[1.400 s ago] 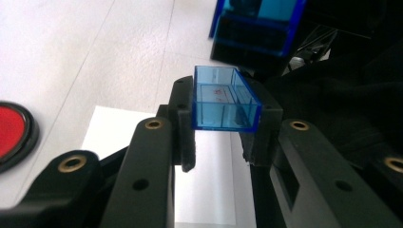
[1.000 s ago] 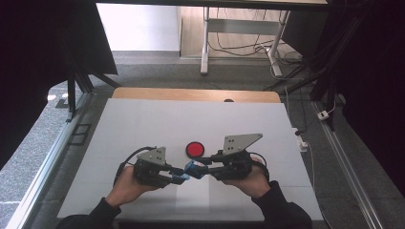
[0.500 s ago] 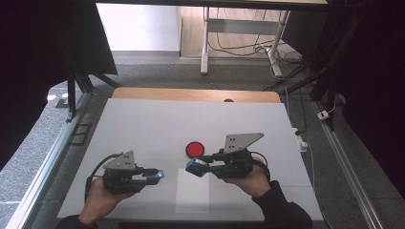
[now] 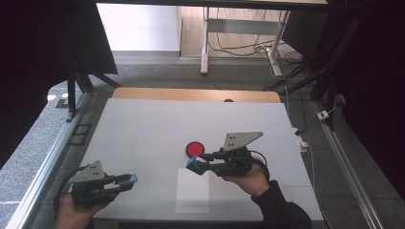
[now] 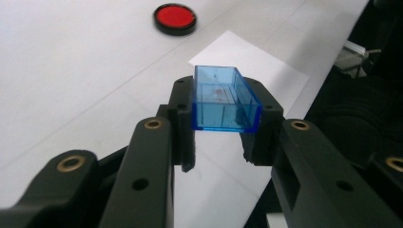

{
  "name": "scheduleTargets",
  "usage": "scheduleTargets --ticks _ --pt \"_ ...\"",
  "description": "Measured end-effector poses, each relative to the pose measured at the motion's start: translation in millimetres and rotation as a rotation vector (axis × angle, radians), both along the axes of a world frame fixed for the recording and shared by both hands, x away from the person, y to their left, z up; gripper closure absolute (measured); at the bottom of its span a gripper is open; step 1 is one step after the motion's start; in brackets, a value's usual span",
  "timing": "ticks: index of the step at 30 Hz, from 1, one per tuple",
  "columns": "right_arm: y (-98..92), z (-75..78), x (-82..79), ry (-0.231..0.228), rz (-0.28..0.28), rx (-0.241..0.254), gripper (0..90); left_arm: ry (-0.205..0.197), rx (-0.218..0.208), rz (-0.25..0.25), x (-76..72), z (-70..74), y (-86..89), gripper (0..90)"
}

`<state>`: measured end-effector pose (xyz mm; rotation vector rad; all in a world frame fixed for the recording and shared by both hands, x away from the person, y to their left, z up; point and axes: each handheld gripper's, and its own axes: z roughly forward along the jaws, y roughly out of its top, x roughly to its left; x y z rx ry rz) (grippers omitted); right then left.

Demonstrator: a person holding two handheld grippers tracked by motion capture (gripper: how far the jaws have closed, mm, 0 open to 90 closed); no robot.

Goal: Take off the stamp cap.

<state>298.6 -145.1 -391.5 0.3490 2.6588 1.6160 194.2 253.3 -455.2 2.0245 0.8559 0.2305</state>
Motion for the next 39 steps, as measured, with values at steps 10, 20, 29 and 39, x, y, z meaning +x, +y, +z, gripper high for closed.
scheduleTargets --ticks 10,20,29,39 --pt "0.1 1.1 1.2 -0.004 -0.028 0.004 71.1 0.030 -0.019 0.075 -14.7 -7.2 20.0 68.2" --pt "1.5 -2.7 6.1 0.011 -0.065 -0.005 71.1 0.057 -0.024 0.121 -21.5 -13.6 30.6 68.2" --pt "5.1 -4.1 9.7 0.006 -0.083 -0.016 71.1 0.081 -0.031 0.121 -23.1 -19.0 35.7 68.2" --pt "8.1 -2.8 13.7 -0.004 -0.103 -0.028 71.1 0.088 -0.034 0.120 -22.4 -19.5 35.7 68.2"
